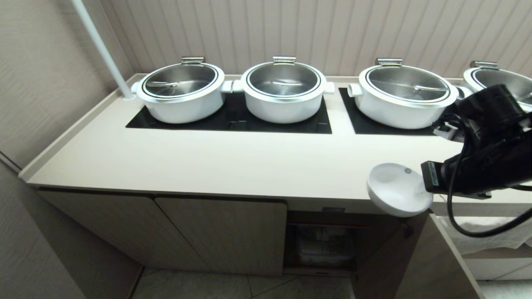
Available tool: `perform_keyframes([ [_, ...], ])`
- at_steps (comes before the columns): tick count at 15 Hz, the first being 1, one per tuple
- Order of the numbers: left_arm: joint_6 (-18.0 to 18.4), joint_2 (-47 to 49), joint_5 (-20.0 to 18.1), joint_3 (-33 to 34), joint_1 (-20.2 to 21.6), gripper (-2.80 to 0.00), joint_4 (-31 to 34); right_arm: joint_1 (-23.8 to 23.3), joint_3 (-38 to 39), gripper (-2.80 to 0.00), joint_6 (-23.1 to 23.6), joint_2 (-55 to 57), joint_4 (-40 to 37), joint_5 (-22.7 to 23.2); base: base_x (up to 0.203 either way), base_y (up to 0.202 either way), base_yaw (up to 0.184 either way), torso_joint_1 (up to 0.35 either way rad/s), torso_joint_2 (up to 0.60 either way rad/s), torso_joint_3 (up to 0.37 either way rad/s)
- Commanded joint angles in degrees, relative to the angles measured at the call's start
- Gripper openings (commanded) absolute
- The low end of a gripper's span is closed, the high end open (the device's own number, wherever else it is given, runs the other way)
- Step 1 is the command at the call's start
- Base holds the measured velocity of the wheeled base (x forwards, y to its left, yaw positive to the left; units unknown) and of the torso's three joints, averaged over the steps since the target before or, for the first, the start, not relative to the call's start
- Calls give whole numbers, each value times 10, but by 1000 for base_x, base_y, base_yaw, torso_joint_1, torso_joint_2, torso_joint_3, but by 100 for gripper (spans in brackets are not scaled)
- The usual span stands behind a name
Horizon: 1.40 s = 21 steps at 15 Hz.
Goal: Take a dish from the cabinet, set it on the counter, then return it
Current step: Put it back into the cabinet
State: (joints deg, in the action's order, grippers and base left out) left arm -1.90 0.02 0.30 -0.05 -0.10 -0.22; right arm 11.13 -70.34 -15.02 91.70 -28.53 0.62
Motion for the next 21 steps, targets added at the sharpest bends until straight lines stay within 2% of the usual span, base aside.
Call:
perform_keyframes([
  [1, 0, 0, 0, 0, 0, -280, 0, 0, 38, -280, 1, -45, 16, 1, 0, 0, 0, 0, 0, 0],
  [7, 0, 0, 0, 0, 0, -280, 0, 2, 135, -280, 1, -136, 18, 5, 0, 0, 0, 0, 0, 0],
  [11, 0, 0, 0, 0, 0, -280, 0, 2, 193, -280, 3, -188, 19, 35, 0, 0, 0, 0, 0, 0],
  [14, 0, 0, 0, 0, 0, -280, 0, 2, 243, -280, 21, -221, 19, 38, 0, 0, 0, 0, 0, 0],
  [21, 0, 0, 0, 0, 0, -280, 0, 23, 316, -280, 28, -246, 45, 43, 0, 0, 0, 0, 0, 0],
])
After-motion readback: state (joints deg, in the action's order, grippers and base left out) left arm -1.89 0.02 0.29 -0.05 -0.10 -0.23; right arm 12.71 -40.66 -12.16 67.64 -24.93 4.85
